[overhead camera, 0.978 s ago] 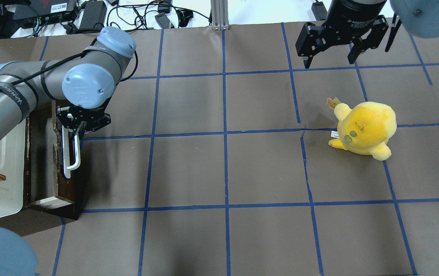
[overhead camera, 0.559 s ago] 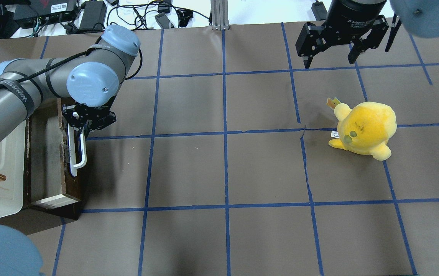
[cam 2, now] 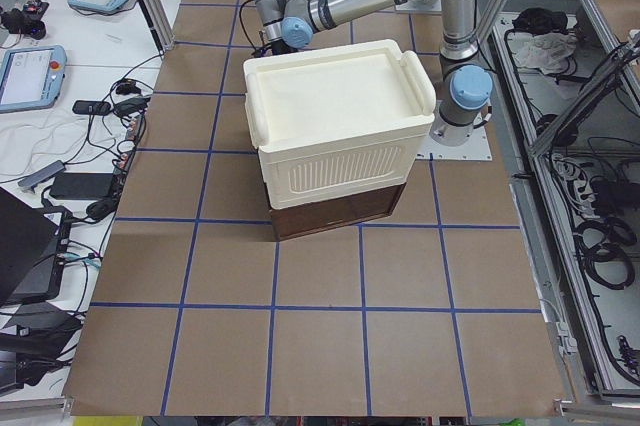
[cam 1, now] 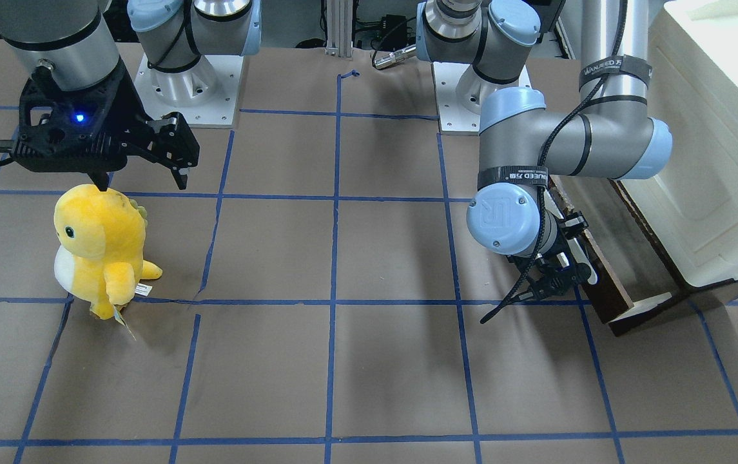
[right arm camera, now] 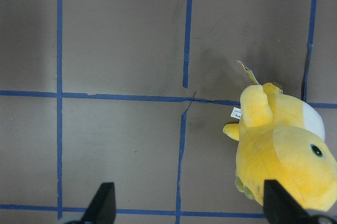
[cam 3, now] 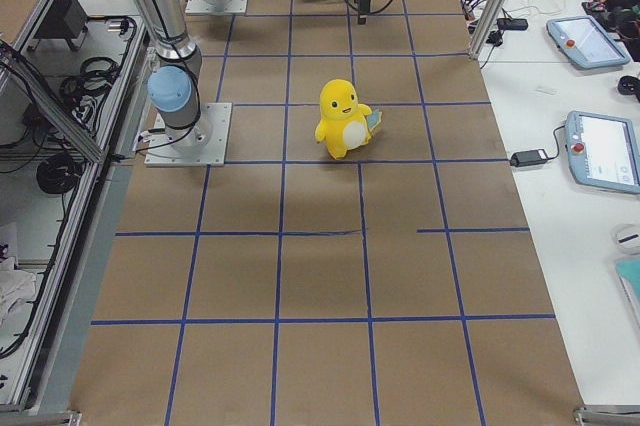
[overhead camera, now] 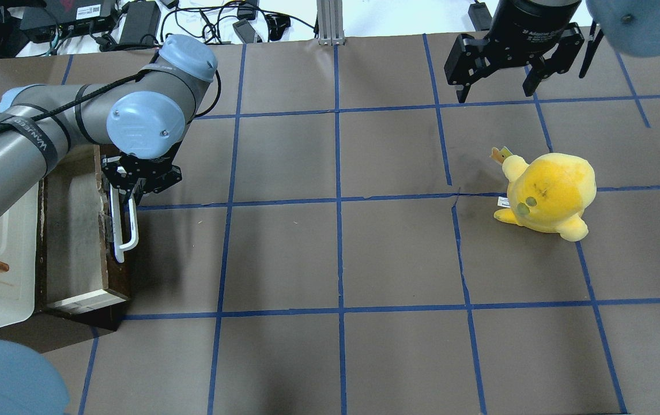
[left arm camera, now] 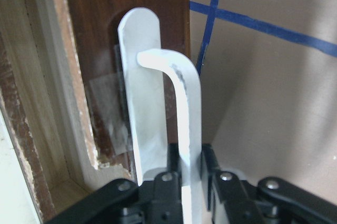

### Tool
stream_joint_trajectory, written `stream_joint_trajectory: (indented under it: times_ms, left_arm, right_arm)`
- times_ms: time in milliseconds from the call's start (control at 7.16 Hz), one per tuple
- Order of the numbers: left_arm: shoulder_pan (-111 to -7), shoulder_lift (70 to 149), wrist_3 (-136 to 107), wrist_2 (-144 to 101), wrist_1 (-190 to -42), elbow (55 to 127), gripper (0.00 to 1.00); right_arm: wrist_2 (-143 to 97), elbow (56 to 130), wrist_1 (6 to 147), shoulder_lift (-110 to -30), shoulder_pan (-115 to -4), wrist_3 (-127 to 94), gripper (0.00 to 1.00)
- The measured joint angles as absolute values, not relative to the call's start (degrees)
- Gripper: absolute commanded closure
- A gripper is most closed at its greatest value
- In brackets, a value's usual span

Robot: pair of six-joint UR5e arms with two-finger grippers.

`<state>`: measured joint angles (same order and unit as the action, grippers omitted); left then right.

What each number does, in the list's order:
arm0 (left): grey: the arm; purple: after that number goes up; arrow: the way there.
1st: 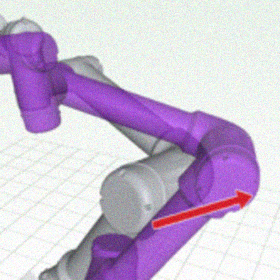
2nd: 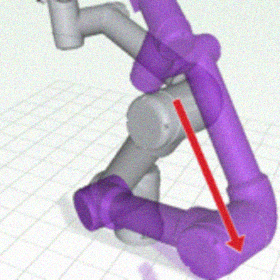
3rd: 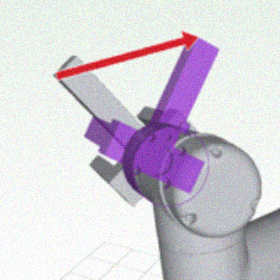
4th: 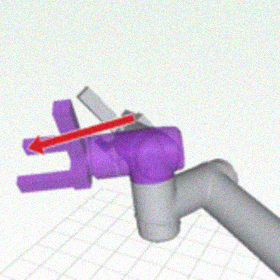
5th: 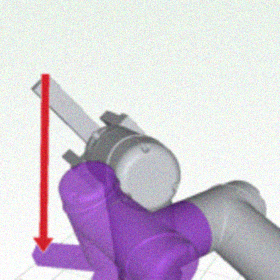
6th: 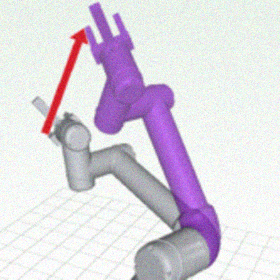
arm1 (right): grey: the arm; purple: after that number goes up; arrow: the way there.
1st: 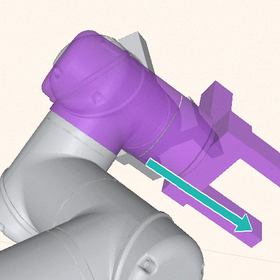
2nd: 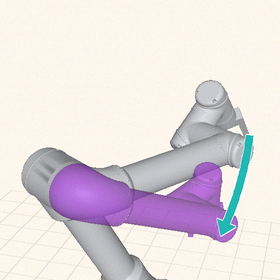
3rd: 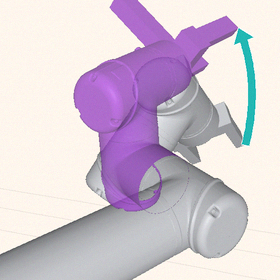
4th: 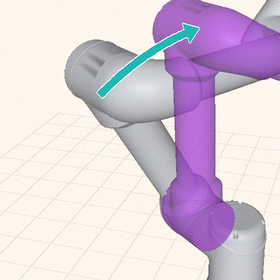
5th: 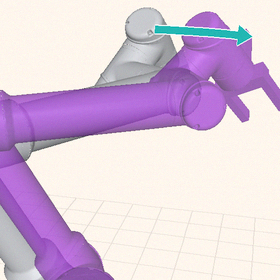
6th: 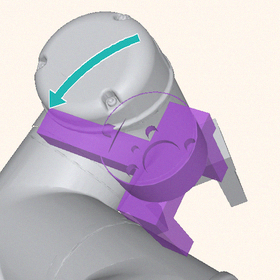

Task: Pull drawer sideways
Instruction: 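Pull the drawer out by its handle with the left gripper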

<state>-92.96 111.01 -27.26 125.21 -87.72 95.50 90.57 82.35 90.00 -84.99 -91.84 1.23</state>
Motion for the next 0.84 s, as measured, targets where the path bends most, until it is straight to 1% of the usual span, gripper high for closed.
stream_joint_trajectory:
  times_ms: [838]
  left_arm:
    - [-96.07,113.24,-30.22,123.67,-89.57,91.93,1.0]
  right_arm:
    - [90.53,82.35,90.0,-84.99,-91.84,1.23,0.0]
